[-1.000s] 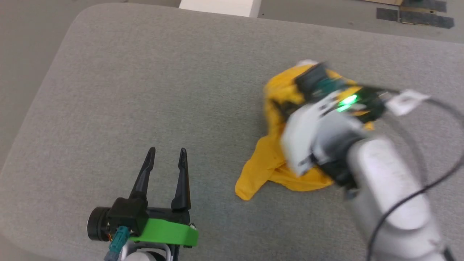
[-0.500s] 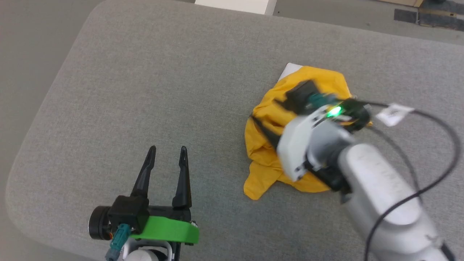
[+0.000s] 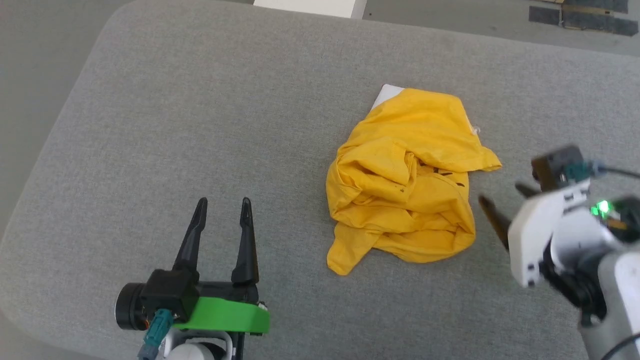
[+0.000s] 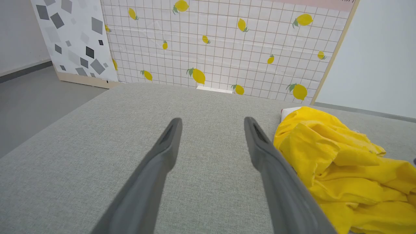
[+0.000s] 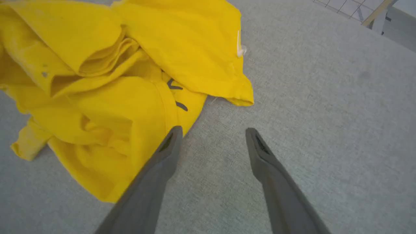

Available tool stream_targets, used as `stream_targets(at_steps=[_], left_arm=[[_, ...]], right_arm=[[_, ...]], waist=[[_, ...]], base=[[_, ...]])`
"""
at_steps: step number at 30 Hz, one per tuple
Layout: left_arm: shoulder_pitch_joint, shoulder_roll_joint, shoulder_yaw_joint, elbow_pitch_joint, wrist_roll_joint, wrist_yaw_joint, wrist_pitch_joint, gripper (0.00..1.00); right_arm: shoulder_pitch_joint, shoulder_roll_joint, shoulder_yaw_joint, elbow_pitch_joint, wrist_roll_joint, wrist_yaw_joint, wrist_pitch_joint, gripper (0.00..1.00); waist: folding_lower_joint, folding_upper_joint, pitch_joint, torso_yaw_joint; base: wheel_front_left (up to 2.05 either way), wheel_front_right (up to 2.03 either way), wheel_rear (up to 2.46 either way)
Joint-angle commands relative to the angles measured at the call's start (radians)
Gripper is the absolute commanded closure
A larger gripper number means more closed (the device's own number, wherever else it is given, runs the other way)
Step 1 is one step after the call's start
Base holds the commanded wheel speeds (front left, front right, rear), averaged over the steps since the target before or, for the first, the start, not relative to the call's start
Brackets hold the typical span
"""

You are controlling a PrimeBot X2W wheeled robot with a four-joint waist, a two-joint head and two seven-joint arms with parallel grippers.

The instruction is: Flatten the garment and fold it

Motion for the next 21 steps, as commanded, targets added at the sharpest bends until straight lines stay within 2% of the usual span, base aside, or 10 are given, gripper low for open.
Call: stream_targets(at_steps=[1,8,9,10,11,17,20,21], left_arm=[[-0.006,-0.004,0.001,-0.003,0.0,-0.004,-0.005,0.0],[-0.013,-0.004,0.005,0.004,0.004,-0.01,-0.005,0.0],[-0.013,-0.004,0.006,0.005,0.004,-0.011,-0.005,0.0],[-0.014,-0.004,0.008,0.006,0.004,-0.011,-0.005,0.0],[-0.014,-0.004,0.009,0.007,0.004,-0.011,-0.005,0.0],[-0.011,-0.004,0.009,0.012,0.001,-0.006,-0.005,0.0],[-0.005,-0.004,0.011,0.015,0.001,-0.006,-0.005,0.0],[0.001,-0.004,0.013,0.017,0.003,-0.007,-0.005,0.0]], right_arm=[[0.031,0.012,-0.012,-0.01,0.006,-0.002,0.009,0.0],[0.099,0.073,-0.015,0.001,0.018,-0.002,0.022,0.0],[0.101,0.08,-0.013,0.006,0.015,-0.002,0.027,0.5],[0.1,0.088,-0.01,0.009,0.014,-0.002,0.026,0.72],[0.097,0.099,-0.015,0.01,0.013,-0.002,0.019,1.0],[0.061,0.12,-0.021,-0.003,-0.003,-0.002,-0.028,1.0],[0.034,0.124,-0.058,-0.026,-0.006,-0.002,-0.06,1.0],[0.02,0.122,-0.098,-0.045,-0.011,-0.002,-0.077,1.0]], waist=[[0.0,-0.0001,0.007,0.002],[0.0,-0.0001,0.013,0.012],[0.0,-0.0001,0.012,0.013],[0.0,-0.0001,0.013,0.013],[0.0,-0.0001,0.012,0.013],[0.0,-0.0001,-0.006,0.001],[0.0,-0.0001,-0.025,-0.013],[0.0,-0.0001,-0.039,-0.023]], base=[[0.0,0.0,0.0],[0.0,0.0,0.0],[0.0,0.0,0.0],[0.0,0.0,0.0],[0.0,0.0,0.0],[0.0,0.0,0.0],[0.0,0.0,0.0],[0.0,0.0,0.0]])
